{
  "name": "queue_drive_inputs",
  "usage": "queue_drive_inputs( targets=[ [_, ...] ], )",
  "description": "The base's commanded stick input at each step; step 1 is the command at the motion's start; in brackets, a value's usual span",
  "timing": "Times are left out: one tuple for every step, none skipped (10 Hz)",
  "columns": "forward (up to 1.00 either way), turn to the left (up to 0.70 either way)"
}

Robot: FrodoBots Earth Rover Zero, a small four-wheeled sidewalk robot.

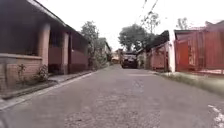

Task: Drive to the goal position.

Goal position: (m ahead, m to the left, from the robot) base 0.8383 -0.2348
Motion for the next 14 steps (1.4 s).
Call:
queue_drive_inputs(
  targets=[
    [0.7,0.07],
    [0.7,0.07],
    [0.7,0.07],
    [0.7,0.07],
    [0.7,0.07],
    [0.7,0.07],
    [0.7,0.07],
    [0.7,0.07],
    [0.7,0.07],
    [0.7,0.07],
    [0.7,0.07],
    [0.7,0.07],
    [0.7,0.07],
    [0.7,0.07]
  ],
)
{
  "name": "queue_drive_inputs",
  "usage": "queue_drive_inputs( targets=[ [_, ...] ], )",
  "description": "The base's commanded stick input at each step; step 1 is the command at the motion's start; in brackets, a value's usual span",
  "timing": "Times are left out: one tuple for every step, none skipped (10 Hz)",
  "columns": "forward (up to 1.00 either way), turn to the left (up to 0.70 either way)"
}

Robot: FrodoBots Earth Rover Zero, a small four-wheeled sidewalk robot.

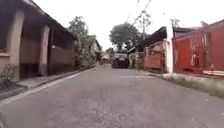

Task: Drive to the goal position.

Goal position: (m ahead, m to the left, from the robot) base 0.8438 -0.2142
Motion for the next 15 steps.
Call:
queue_drive_inputs(
  targets=[
    [0.7,-0.28],
    [0.7,-0.28],
    [0.7,-0.28],
    [0.7,-0.28],
    [0.7,-0.28],
    [0.7,-0.28],
    [0.7,-0.28],
    [0.7,-0.28],
    [0.7,0.07],
    [0.7,0.07],
    [0.7,0.07],
    [0.7,-0.27],
    [0.7,-0.28],
    [0.7,-0.28],
    [0.7,-0.28]
  ],
)
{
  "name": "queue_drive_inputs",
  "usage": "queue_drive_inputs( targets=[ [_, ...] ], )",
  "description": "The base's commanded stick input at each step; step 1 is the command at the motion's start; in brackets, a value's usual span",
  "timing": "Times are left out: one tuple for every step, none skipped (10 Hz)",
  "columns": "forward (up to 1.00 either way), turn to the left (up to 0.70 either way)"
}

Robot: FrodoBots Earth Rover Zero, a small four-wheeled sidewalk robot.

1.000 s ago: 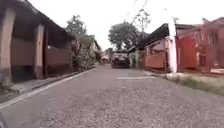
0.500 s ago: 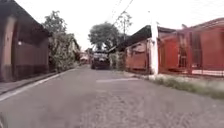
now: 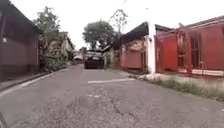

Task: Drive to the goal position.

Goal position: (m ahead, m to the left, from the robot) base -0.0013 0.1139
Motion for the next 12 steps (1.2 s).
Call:
queue_drive_inputs(
  targets=[
    [0.7,-0.02],
    [0.7,0.07],
    [0.7,0.07],
    [0.7,0.07],
    [0.7,0.07],
    [0.7,-0.02],
    [0.7,-0.28],
    [0.7,-0.28],
    [0.7,-0.26],
    [0.7,-0.03],
    [0.7,0.07],
    [0.7,0.07]
  ],
)
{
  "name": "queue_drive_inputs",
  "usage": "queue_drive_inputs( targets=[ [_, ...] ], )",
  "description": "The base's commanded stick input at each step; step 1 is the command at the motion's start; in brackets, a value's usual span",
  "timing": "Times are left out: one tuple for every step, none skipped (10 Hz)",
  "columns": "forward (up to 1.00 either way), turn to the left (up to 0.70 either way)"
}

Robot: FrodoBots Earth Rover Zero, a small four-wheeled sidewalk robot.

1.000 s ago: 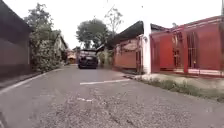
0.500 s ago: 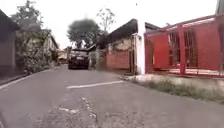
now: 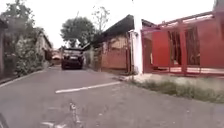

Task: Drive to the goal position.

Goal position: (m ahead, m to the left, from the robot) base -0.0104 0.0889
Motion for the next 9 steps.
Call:
queue_drive_inputs(
  targets=[
    [0.7,0.08],
    [0.7,0.08],
    [0.7,0.08],
    [0.38,0.04],
    [0.01,0.0],
    [0.0,0.0],
    [0.0,0.0],
    [0.0,0.0],
    [0.0,0.0]
  ],
)
